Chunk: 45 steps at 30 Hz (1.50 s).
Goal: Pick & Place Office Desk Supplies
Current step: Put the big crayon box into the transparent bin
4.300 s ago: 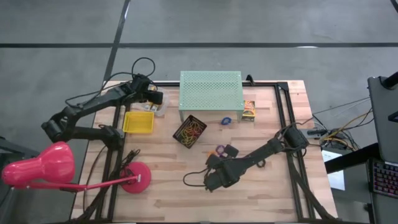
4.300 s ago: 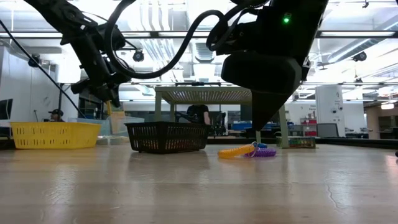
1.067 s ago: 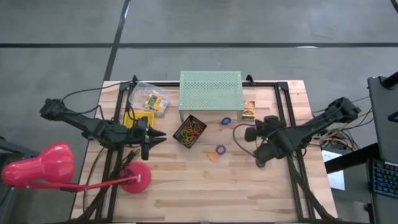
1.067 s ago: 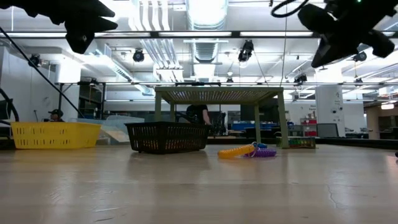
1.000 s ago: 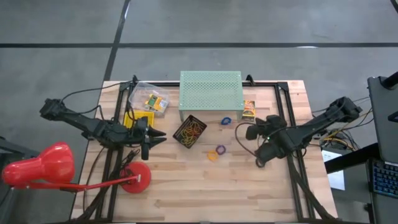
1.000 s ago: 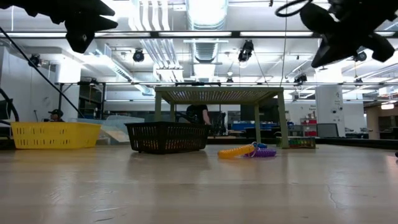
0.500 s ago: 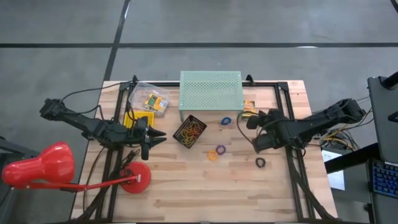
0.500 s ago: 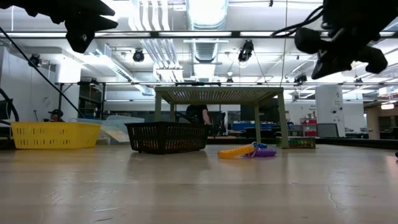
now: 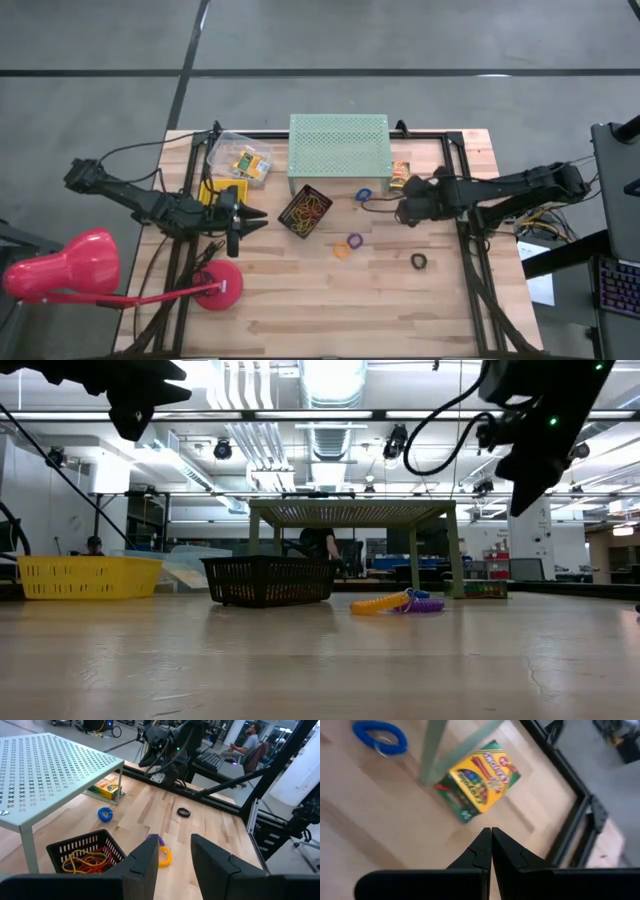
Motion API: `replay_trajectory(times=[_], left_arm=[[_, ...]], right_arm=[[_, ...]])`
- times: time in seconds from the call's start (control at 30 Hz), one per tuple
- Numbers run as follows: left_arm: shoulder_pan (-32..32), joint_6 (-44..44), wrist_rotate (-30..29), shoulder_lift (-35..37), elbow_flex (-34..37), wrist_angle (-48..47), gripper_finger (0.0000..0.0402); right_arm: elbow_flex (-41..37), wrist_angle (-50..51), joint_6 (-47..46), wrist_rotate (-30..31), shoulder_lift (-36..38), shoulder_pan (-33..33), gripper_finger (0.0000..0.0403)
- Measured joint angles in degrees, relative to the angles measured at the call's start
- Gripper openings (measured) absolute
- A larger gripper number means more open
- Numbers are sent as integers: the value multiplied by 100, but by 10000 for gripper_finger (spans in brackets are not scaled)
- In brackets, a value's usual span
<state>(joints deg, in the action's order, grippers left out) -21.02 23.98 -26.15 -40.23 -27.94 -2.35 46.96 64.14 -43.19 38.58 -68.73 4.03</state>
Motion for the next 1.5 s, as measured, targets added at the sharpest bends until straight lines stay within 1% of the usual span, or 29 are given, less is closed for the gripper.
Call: replay_trajectory(times=[0.13, 0.27, 0.37, 0.67, 0.8, 0.9, 1.0, 1.17, 1.33, 1.5], left_arm=[[0, -4, 0, 0, 0, 0, 119], [0, -19, -1, 0, 0, 0, 119], [0, -19, 0, 0, 2, -18, 119], [-2, -19, 0, 0, 10, -42, 119], [-4, -19, -2, 0, 11, -40, 119], [-4, -17, 0, 0, 11, -44, 119], [-4, -17, 0, 0, 13, -46, 119], [-4, -17, 0, 0, 13, -48, 119], [-4, -17, 0, 0, 13, -46, 119], [-4, -17, 0, 0, 13, -50, 119]], right_arm=[[-102, -558, 1266, 28, -1, -301, 8], [-213, -1196, 2571, 40, -2, -440, 8], [-310, -1415, 3213, 42, -2, -576, 8], [-530, -1868, 3485, 114, -134, -932, 8], [-697, -2282, 3642, 320, -446, -1135, 8], [-895, -2723, 3882, 151, -788, -1334, 8], [-1026, -2757, 4073, 77, -1201, -1441, 8], [-1073, -2859, 4127, 755, -1805, -1507, 8], [-1072, -3232, 4374, 811, -2202, -1625, 8], [-1066, -3368, 4343, 1035, -2364, -1632, 8]])
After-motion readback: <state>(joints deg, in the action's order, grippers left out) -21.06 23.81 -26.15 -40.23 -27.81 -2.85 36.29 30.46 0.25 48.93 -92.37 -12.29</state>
